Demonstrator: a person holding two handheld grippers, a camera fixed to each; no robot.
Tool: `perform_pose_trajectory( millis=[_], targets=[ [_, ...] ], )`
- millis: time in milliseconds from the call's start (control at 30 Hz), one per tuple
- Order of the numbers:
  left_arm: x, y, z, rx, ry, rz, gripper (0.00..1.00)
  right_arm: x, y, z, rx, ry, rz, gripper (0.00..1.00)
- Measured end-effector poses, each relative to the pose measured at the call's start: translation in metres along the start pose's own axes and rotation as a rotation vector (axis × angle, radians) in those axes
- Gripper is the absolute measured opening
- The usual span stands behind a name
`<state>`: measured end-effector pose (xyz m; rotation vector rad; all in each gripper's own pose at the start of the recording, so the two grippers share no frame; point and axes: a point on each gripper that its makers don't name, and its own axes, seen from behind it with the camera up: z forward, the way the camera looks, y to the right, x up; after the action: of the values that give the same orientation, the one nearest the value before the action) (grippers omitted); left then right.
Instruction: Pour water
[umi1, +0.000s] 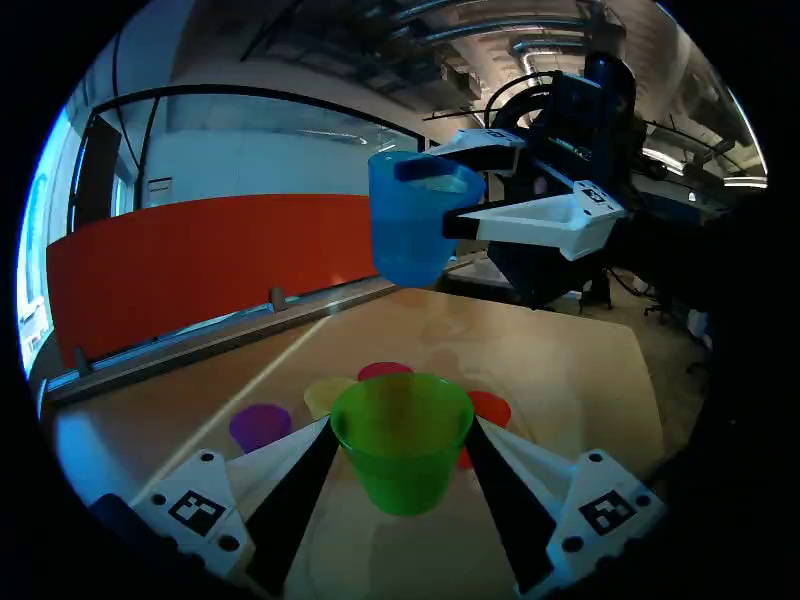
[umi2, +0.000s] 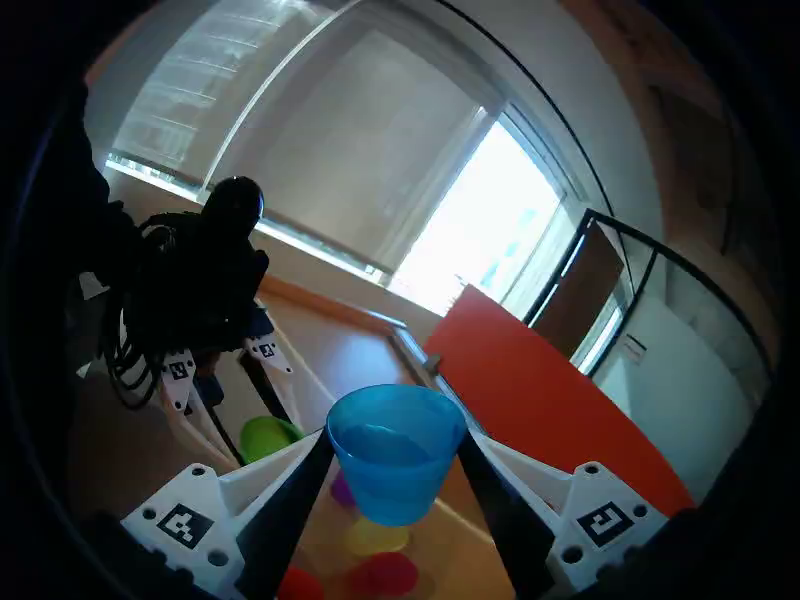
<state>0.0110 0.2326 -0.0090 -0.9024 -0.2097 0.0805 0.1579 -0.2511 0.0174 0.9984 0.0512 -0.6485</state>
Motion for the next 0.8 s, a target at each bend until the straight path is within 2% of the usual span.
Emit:
perform_pose_trajectory(
  millis=[800],
  targets=[
    [0.003, 0.012, -0.003, -0.003, 0.029, 0.008, 0.87, 0.002, 0.004, 0.011, -0.013, -0.001, -0.129, 0.91]
  ],
)
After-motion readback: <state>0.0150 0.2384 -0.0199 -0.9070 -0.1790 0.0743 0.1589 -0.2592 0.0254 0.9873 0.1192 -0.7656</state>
